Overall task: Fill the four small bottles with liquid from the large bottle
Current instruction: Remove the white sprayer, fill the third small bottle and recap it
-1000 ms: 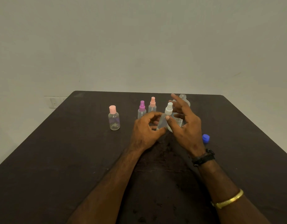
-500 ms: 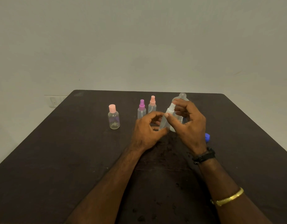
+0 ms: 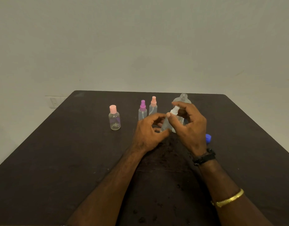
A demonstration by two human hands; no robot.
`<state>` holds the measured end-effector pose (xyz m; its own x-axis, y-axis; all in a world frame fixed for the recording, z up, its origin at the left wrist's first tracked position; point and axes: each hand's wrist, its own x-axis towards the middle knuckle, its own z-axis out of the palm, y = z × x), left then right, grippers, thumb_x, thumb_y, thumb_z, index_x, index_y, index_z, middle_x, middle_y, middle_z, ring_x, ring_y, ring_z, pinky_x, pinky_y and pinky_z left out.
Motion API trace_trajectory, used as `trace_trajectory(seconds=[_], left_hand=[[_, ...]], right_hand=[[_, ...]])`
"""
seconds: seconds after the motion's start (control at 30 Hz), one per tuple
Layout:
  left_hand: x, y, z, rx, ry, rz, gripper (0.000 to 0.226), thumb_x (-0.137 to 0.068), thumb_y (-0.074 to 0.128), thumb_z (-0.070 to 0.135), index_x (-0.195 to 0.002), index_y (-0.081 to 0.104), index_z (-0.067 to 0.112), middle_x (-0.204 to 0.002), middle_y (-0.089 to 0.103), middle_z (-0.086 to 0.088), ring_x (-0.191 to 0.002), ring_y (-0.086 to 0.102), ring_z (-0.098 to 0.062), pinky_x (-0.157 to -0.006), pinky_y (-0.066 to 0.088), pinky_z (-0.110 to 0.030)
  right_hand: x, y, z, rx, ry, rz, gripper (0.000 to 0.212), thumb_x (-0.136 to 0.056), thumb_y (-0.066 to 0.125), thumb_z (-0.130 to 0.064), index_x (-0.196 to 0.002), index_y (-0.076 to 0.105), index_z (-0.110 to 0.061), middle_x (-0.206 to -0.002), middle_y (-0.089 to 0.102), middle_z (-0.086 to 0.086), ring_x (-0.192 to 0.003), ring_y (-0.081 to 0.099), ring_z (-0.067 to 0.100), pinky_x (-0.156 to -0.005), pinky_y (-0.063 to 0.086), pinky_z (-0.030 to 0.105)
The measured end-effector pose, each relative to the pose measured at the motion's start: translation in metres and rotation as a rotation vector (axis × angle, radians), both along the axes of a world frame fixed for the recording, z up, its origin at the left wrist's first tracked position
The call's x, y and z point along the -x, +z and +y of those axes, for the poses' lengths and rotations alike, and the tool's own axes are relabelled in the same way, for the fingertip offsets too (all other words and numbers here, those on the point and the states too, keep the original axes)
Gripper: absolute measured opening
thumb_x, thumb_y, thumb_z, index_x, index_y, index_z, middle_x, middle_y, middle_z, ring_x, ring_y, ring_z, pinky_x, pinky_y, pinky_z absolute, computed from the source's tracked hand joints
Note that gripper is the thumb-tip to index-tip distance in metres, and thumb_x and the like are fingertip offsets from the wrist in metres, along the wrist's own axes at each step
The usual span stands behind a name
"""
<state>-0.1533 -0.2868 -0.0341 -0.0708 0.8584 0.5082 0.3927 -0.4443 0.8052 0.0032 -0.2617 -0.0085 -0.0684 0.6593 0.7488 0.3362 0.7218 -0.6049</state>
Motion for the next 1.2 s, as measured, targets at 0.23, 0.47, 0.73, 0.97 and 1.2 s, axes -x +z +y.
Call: trace_trajectory(seconds=[0.23, 0.47, 0.73, 0.97, 1.2], left_hand=[[0.0004, -0.0007, 0.0017, -0.015, 0.025, -0.022, 0.045, -0.081, 0.084, 0.019, -0.123, 0.068, 0.012, -0.108, 0.072, 0.002, -0.094, 0.071, -0.012, -0.076, 0.064, -0.032], [-0.0030, -0.0012, 0.0006, -0.010, 0.021, -0.022, 0.045, -0.081, 0.085, 0.018, -0.122, 0.068, 0.011, -0.104, 0.072, 0.001, -0.093, 0.070, -0.011, -0.077, 0.064, -0.033], [-0.0015, -0.0011, 0.0017, -0.002, 0.020, -0.027, 0.045, -0.081, 0.085, 0.019, -0.122, 0.068, 0.012, -0.107, 0.073, 0.002, -0.094, 0.071, -0.012, -0.077, 0.064, -0.034], [-0.0038, -0.0021, 0.0014, -0.007, 0.018, -0.021, 0.047, -0.081, 0.085, 0.020, -0.124, 0.067, 0.012, -0.108, 0.072, 0.000, -0.095, 0.071, -0.012, -0.078, 0.064, -0.033], [-0.0021, -0.0002, 0.0004, 0.005, 0.011, -0.038, 0.044, -0.081, 0.085, 0.019, -0.121, 0.068, 0.012, -0.106, 0.073, 0.001, -0.094, 0.071, -0.014, -0.077, 0.064, -0.034]], right_hand=[[0.0032, 0.0052, -0.0063, 0.018, 0.030, 0.033, 0.038, -0.095, 0.074, -0.010, -0.131, 0.068, -0.019, -0.113, 0.075, -0.003, -0.102, 0.072, 0.009, -0.088, 0.059, 0.027], [0.0000, 0.0016, -0.0006, -0.016, -0.054, -0.004, 0.040, -0.086, 0.084, -0.031, -0.121, 0.070, -0.014, -0.106, 0.072, -0.003, -0.095, 0.068, 0.007, -0.082, 0.056, 0.019], [0.0020, 0.0027, -0.0057, 0.011, -0.013, 0.027, 0.038, -0.091, 0.077, -0.009, -0.127, 0.068, -0.016, -0.111, 0.074, -0.004, -0.101, 0.071, 0.007, -0.088, 0.060, 0.028], [0.0009, 0.0004, -0.0004, -0.045, -0.047, -0.006, 0.036, -0.089, 0.083, -0.024, -0.120, 0.069, -0.013, -0.108, 0.070, 0.001, -0.096, 0.068, 0.012, -0.081, 0.060, 0.031], [0.0030, 0.0005, -0.0053, 0.018, -0.008, 0.048, 0.030, -0.093, 0.072, -0.007, -0.123, 0.069, -0.013, -0.113, 0.074, -0.005, -0.106, 0.070, 0.007, -0.092, 0.059, 0.030]])
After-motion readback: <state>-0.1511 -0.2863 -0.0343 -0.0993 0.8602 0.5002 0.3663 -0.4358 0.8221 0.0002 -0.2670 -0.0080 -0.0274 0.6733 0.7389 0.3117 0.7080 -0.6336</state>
